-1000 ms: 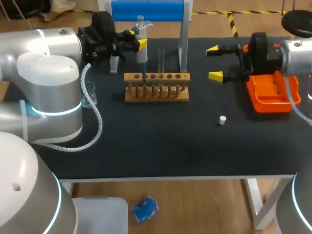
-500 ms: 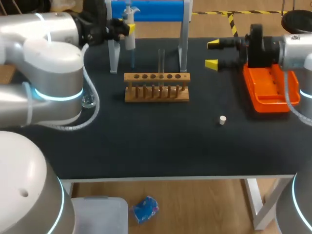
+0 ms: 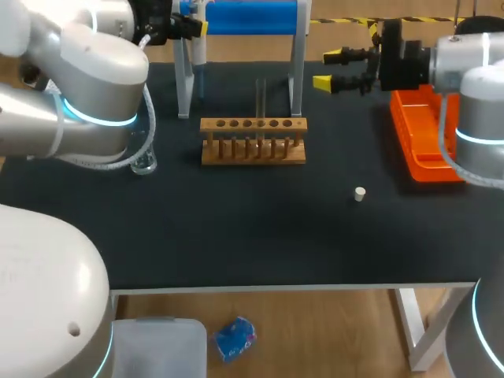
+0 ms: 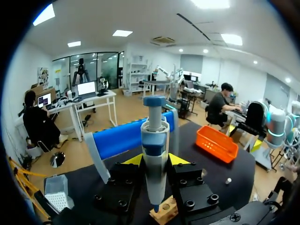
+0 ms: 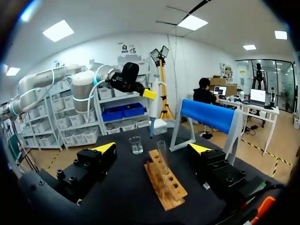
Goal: Invert the test tube, pick up the pipette, mount the tip to pipette, aspirate from beaker and dispense into the tube, eject the tip, return the pipette, and cap with the stopper.
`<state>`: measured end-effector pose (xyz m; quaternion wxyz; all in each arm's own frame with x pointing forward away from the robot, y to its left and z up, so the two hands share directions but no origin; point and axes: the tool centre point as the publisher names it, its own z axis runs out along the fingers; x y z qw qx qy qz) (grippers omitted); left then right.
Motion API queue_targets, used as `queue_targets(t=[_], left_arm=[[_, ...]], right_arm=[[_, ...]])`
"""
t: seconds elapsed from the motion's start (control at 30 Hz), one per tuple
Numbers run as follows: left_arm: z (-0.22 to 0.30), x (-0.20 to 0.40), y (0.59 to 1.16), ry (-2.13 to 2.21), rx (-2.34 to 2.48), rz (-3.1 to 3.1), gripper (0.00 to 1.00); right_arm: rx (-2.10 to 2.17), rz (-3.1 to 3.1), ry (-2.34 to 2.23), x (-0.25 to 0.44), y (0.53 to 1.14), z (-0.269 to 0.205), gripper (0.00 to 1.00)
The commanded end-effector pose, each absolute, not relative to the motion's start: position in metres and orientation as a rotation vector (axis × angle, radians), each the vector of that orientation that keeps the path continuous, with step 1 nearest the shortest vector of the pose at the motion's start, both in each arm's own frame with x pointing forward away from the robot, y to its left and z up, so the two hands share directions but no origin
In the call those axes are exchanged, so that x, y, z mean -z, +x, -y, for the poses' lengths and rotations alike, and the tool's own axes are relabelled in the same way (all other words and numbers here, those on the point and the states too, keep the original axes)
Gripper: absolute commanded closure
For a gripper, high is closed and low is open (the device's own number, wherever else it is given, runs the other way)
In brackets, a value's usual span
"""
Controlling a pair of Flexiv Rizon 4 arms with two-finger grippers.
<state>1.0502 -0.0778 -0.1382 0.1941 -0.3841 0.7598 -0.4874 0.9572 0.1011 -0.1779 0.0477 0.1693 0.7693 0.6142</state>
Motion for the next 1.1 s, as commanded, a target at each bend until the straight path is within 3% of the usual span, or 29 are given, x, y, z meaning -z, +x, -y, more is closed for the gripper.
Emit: queue_targets(t=[0.03, 0.7, 1.1], left_arm=[[0.080, 0.144, 1.075, -1.124, 1.281, -2.193, 1.00], [0.076, 0.159, 1.107, -1.215, 1.171, -2.149, 1.00], [0.076, 0.159, 1.107, -1.215, 1.171, -2.149, 1.00]], right_arm=[[-1.845, -2.371, 0.528, 0.180, 0.981, -0.119, 0.00], [-1.742, -2.382, 0.597, 0.192, 1.044, -0.159, 0.00], [-1.742, -2.382, 0.597, 0.192, 1.044, -0.159, 0.00]])
